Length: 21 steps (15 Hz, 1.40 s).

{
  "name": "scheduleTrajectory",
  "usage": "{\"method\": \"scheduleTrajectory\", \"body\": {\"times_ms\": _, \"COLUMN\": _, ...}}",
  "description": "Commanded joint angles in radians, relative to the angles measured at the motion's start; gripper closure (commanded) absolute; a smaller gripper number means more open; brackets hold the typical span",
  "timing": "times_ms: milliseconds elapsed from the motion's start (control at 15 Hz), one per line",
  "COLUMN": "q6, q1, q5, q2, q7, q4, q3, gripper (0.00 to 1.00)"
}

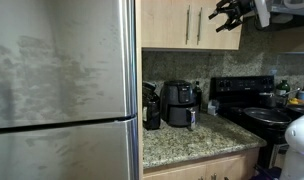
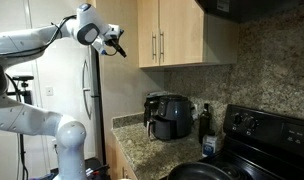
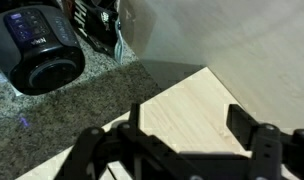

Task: Open the left door of the cabinet above the air fryer

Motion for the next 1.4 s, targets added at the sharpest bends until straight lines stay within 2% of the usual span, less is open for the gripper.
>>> {"method": "scheduleTrajectory", "body": {"times_ms": 0, "q6": 0.007, "q1": -0.004, "q5": -0.001, "q2": 0.027, "q7": 0.000, "q4": 0.012, "q3": -0.002, "gripper": 0.09}}
{"method": "scheduleTrajectory", "body": {"times_ms": 67, "q6": 0.012, "q1": -0.004, "q5": -0.001, "q2": 0.046, "q7": 0.001, "q4": 0.020, "q3": -0.002, "gripper": 0.02}}
{"method": "scheduleTrajectory", "body": {"times_ms": 133, "q6": 0.086, "q1": -0.019, "q5": -0.017, "q2": 0.091, "q7": -0.030, "q4": 0.029, "q3": 0.011, "gripper": 0.01}}
{"method": "scheduleTrajectory", "body": {"times_ms": 267, "q6": 0.261, "q1": -0.006, "q5": -0.025, "q2": 0.222, "q7": -0.097, "q4": 0.113, "q3": 0.010, "gripper": 0.00}}
{"method": "scheduleTrajectory", "body": {"times_ms": 467, "q6": 0.467, "q1": 0.036, "q5": -0.063, "q2": 0.343, "q7": -0.173, "q4": 0.205, "q3": 0.004, "gripper": 0.00}}
{"method": "scheduleTrajectory", "body": {"times_ms": 533, "q6": 0.528, "q1": 0.011, "q5": -0.082, "q2": 0.372, "q7": -0.130, "q4": 0.234, "q3": 0.020, "gripper": 0.00}}
{"method": "scheduleTrajectory", "body": {"times_ms": 600, "q6": 0.512, "q1": 0.024, "q5": -0.084, "q2": 0.383, "q7": -0.100, "q4": 0.259, "q3": 0.008, "gripper": 0.00}}
{"method": "scheduleTrajectory", "body": {"times_ms": 667, "q6": 0.499, "q1": 0.037, "q5": -0.091, "q2": 0.331, "q7": -0.108, "q4": 0.185, "q3": 0.000, "gripper": 0.00}}
{"method": "scheduleTrajectory", "body": {"times_ms": 933, "q6": 0.508, "q1": 0.037, "q5": -0.093, "q2": 0.378, "q7": -0.101, "q4": 0.249, "q3": 0.000, "gripper": 0.00}}
{"method": "scheduleTrajectory", "body": {"times_ms": 1000, "q6": 0.513, "q1": 0.097, "q5": -0.072, "q2": 0.376, "q7": -0.175, "q4": 0.241, "q3": -0.027, "gripper": 0.00}}
{"method": "scheduleTrajectory", "body": {"times_ms": 1067, "q6": 0.451, "q1": 0.155, "q5": -0.068, "q2": 0.388, "q7": -0.250, "q4": 0.251, "q3": -0.060, "gripper": 0.00}}
{"method": "scheduleTrajectory", "body": {"times_ms": 1267, "q6": 0.384, "q1": 0.229, "q5": -0.075, "q2": 0.460, "q7": -0.389, "q4": 0.286, "q3": -0.114, "gripper": 0.00}}
{"method": "scheduleTrajectory", "body": {"times_ms": 1333, "q6": 0.385, "q1": 0.226, "q5": -0.097, "q2": 0.490, "q7": -0.437, "q4": 0.295, "q3": -0.120, "gripper": 0.00}}
